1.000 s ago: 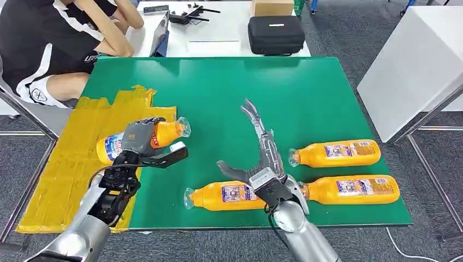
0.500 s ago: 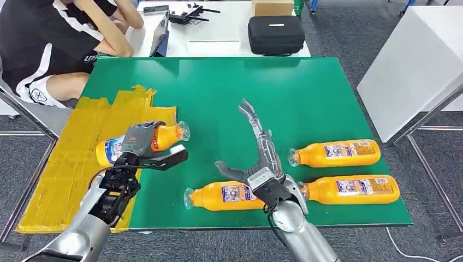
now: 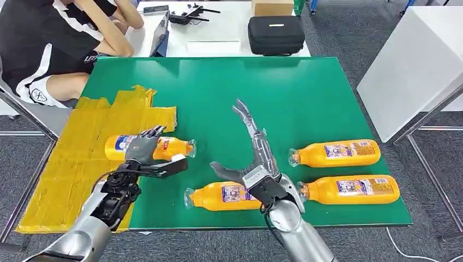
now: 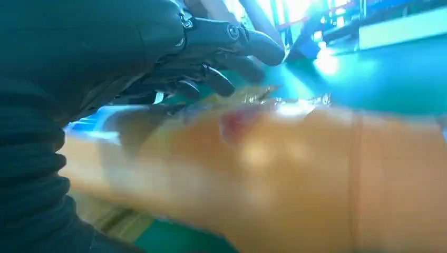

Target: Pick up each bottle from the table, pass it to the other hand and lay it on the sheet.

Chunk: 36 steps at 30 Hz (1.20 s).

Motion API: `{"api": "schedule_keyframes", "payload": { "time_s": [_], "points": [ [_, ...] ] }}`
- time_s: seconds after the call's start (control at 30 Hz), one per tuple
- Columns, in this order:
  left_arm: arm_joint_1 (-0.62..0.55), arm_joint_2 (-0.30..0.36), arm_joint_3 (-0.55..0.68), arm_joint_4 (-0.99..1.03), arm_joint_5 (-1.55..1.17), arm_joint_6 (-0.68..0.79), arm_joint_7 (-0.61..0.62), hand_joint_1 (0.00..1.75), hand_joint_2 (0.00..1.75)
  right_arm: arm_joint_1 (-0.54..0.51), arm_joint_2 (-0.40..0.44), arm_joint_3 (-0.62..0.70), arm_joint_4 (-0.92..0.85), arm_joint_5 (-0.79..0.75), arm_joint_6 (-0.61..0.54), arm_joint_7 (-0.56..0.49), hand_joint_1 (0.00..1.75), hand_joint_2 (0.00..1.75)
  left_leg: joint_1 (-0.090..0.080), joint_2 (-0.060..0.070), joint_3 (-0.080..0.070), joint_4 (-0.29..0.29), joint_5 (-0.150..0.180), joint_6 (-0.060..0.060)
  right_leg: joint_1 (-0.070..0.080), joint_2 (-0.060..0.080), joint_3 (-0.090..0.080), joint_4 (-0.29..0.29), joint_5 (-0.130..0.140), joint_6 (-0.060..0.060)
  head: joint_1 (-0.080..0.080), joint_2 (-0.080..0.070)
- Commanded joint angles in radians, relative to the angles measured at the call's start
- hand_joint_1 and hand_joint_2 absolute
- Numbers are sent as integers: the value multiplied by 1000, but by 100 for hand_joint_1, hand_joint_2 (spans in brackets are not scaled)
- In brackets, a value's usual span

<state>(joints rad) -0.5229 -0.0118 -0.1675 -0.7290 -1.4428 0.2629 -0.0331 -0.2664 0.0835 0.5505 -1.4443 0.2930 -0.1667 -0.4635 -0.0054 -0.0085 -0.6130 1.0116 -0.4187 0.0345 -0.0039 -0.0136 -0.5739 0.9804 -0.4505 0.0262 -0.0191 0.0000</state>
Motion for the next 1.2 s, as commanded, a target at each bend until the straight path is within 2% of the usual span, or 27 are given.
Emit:
{"api": "schedule_keyframes", "payload": {
  "time_s": [0.03, 0.17, 0.2, 0.4, 0.57, 0.6, 0.77, 0.83, 0.97, 1.03, 1.2],
  "points": [
    [-29, -27, 61, 126, 44, -23, -42, 0, 175, 1, -11, -1, 24, 9, 8, 4, 0, 175, 1, 0, 3, 0, -1, -2, 1, 1, 4, -1, -1, 0, 0, 0],
    [-29, -27, 61, 126, 44, -23, -42, 0, 175, 1, -11, -1, 24, 9, 8, 4, 0, 175, 0, 1, 3, 0, 0, -1, 0, 1, 3, -1, 0, 0, 0, 0],
    [-29, -27, 61, 126, 44, -23, -42, 0, 175, 1, -11, -1, 24, 9, 8, 4, 0, 175, 1, 1, 6, 0, -1, -3, 1, 2, 7, -1, -1, -1, 0, 0],
    [-30, -29, 84, 127, 87, -26, -67, 0, 175, 4, -5, -9, 30, 15, 12, 0, 0, 175, 0, 0, 3, 0, 0, -1, 0, 1, 3, -1, 0, 0, 0, 0],
    [-6, -50, 152, 44, 242, 42, -166, 0, 175, 7, -4, -17, 32, 17, 12, -1, 0, 175, 1, 1, 4, 0, 0, -2, 0, 1, 4, -1, 0, 0, 0, 0],
    [11, -52, 154, -10, 263, 82, -156, 0, 175, 10, -5, -20, 32, 18, 11, -1, 0, 175, 0, 1, 3, 0, 0, -1, 0, 1, 3, -1, 0, 0, 0, 0],
    [17, -51, 144, -32, 264, 71, -146, 0, 175, 11, -5, -23, 33, 18, 11, -1, 0, 175, 1, 1, 5, 1, -1, -3, 1, 2, 5, 0, -1, 0, 0, 0],
    [24, -40, 108, -50, 203, 141, -75, 0, 175, 10, -3, -26, 36, 18, 11, -1, 0, 175, 1, 0, 4, 0, 0, -2, 1, 1, 4, 0, -1, 0, 0, 0],
    [58, -55, 110, -148, 273, 134, -125, 0, 175, 13, -6, -29, 47, 21, 6, -3, 0, 175, 1, 0, 2, 0, 0, -1, 1, 0, 2, -1, 0, 0, 0, 0],
    [76, -49, 85, -195, 220, 167, -81, 0, 175, 18, -6, -31, 47, 22, 3, -4, 0, 175, 1, 0, 4, 0, 0, -2, 1, 0, 4, -1, -1, 0, 0, 0],
    [100, -54, 65, -273, 211, 169, -66, 0, 175, 28, -13, -32, 35, 38, -10, -4, 0, 175, 1, 0, 2, 0, 0, -1, 0, 0, 2, -1, 0, 0, 0, 0]
  ]
}}
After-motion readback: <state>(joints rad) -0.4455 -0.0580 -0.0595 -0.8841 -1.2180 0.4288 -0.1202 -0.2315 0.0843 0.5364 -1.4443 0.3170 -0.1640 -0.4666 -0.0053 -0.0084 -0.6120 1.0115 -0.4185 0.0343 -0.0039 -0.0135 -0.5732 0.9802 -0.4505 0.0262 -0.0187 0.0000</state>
